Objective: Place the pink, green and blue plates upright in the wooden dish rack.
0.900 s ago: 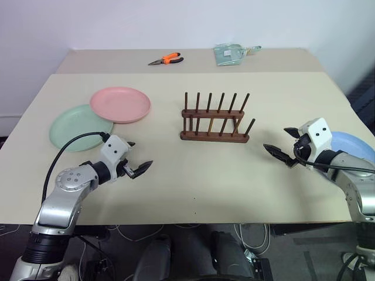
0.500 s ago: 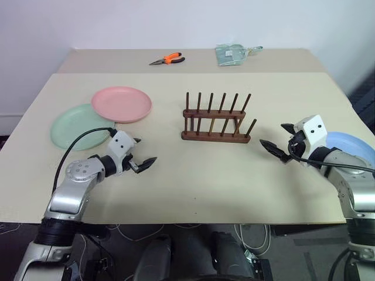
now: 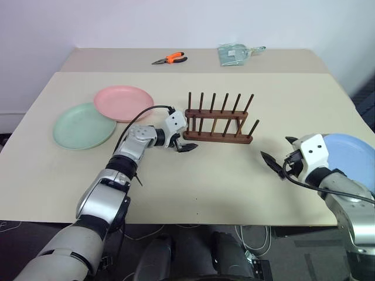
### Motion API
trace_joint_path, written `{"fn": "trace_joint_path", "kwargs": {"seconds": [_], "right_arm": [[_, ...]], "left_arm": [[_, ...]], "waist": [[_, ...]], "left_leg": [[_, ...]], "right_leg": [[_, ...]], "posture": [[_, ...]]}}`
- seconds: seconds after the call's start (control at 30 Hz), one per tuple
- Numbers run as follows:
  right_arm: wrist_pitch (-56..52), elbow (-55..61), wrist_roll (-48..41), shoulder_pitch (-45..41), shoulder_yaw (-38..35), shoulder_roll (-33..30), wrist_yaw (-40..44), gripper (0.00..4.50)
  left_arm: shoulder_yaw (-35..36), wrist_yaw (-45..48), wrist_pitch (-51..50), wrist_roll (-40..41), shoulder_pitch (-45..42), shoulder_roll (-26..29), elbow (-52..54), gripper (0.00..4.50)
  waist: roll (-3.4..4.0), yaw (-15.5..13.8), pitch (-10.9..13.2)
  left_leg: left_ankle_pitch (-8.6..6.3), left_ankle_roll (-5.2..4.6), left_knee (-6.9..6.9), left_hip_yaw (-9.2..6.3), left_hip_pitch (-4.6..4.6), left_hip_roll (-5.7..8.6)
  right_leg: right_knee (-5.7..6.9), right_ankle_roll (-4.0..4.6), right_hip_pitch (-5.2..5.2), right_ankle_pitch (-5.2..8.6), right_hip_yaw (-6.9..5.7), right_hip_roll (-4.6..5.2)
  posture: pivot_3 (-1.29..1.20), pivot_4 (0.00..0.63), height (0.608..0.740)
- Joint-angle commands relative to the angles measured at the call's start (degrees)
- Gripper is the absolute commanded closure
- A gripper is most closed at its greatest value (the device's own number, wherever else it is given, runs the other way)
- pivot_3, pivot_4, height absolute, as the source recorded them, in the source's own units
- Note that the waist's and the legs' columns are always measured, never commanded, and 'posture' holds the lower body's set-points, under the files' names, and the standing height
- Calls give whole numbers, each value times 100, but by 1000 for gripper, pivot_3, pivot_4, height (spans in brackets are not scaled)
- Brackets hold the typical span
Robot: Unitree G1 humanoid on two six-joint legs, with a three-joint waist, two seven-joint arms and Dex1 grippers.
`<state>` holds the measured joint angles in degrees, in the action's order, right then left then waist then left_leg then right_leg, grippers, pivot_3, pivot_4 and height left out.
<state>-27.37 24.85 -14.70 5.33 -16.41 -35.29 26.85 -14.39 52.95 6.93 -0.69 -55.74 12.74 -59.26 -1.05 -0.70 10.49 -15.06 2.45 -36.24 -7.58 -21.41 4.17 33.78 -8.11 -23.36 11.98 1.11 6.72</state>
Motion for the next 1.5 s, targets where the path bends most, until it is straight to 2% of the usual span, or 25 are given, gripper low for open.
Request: {"fn": "trace_joint_path", "kwargs": {"seconds": [0.03,0.17,0.2,0.3,0.37,0.5,0.6,0.8,0.83,0.93,0.97,1.07,1.17,1.23,1.33,1.5], "right_arm": [[-71,564,43,236,-207,68,-183,0],[-119,614,66,227,-212,18,-217,0],[-111,586,73,201,-227,-26,-195,0],[-79,492,98,164,-289,-172,-83,0],[-41,399,120,199,-360,-302,36,0],[74,162,121,342,-561,-514,268,0],[162,-18,191,416,-662,-582,324,0],[324,-225,314,668,-799,-693,487,0],[316,-188,284,725,-836,-702,545,0],[180,57,74,924,-940,-713,800,917],[113,177,-33,988,-939,-711,905,1365],[-86,570,-295,1179,-786,-687,1148,2945],[-284,865,-388,1333,-363,-688,1311,4497],[-321,934,-291,1314,-26,-663,1297,4500],[-277,734,182,926,643,-475,881,4500],[-224,-170,1056,208,1383,-165,86,4500]], "left_arm": [[56,43,325,-154,-136,-109,-415,1369],[95,127,522,-211,-73,-112,-490,3357],[70,179,623,-251,-4,-79,-424,3708],[44,518,891,-249,269,39,-11,3708],[38,934,885,-86,575,130,648,3708],[-75,1689,408,258,1308,425,2370,3708],[-114,1875,-67,324,1581,582,3045,3708],[-109,1384,-353,44,1712,727,3119,824],[-98,1348,-385,46,1749,783,3166,824],[52,1357,-778,228,1965,1035,3468,766],[109,1433,-1021,364,2089,1147,3701,766],[122,1811,-1879,776,2689,1601,4831,1638],[27,1871,-2794,1159,3313,1895,6060,3181],[-14,1595,-3104,1219,3562,1838,6562,4201],[-154,756,-3228,898,3709,1422,6753,4201],[-183,-1068,-3491,248,3440,374,6125,4201]], "waist": [[0,4,0],[-1,8,-1],[-1,8,-1],[0,12,-2],[1,17,-2],[1,8,-2],[1,-3,-1],[1,-2,-2],[2,3,-2],[2,22,-2],[3,40,-3],[6,94,-4],[7,127,-5],[6,112,-5],[4,58,-4],[-5,-19,-9]], "left_leg": [[0,0,0,0,0,0],[0,0,-5,1,2,0],[0,0,-5,0,5,0],[0,0,-3,0,5,-1],[0,0,1,1,5,-1],[0,0,2,-3,2,-1],[0,0,-2,-4,1,-1],[0,-1,-5,-4,4,-1],[0,-1,-4,-4,3,-1],[0,-1,-2,-4,6,-3],[0,-1,-1,-4,7,-4],[0,0,2,-4,10,-8],[-1,0,2,-9,8,-11],[-1,0,-1,-9,7,-11],[-1,0,-7,-11,4,-12],[-1,0,-15,-9,4,-2]], "right_leg": [[0,-2,2,1,0,0],[5,-3,3,0,0,0],[7,-4,4,0,0,0],[8,-3,3,0,0,-1],[7,3,2,-4,2,0],[7,16,1,-10,2,0],[9,18,2,-11,3,0],[13,10,4,-5,3,0],[13,10,3,-5,3,0],[15,11,2,-5,3,-2],[16,11,2,-5,3,-2],[21,10,2,-3,3,-3],[22,14,2,-3,4,-2],[21,27,3,10,4,2],[19,19,6,17,4,7],[17,21,8,15,3,7]], "posture": [[0,150,740],[0,150,740],[0,150,740],[0,150,740],[0,150,740],[0,150,740],[0,150,740],[0,150,740],[0,150,740],[0,150,740],[0,150,740],[0,150,740],[0,150,740],[0,150,740],[0,150,740],[0,150,740]]}}
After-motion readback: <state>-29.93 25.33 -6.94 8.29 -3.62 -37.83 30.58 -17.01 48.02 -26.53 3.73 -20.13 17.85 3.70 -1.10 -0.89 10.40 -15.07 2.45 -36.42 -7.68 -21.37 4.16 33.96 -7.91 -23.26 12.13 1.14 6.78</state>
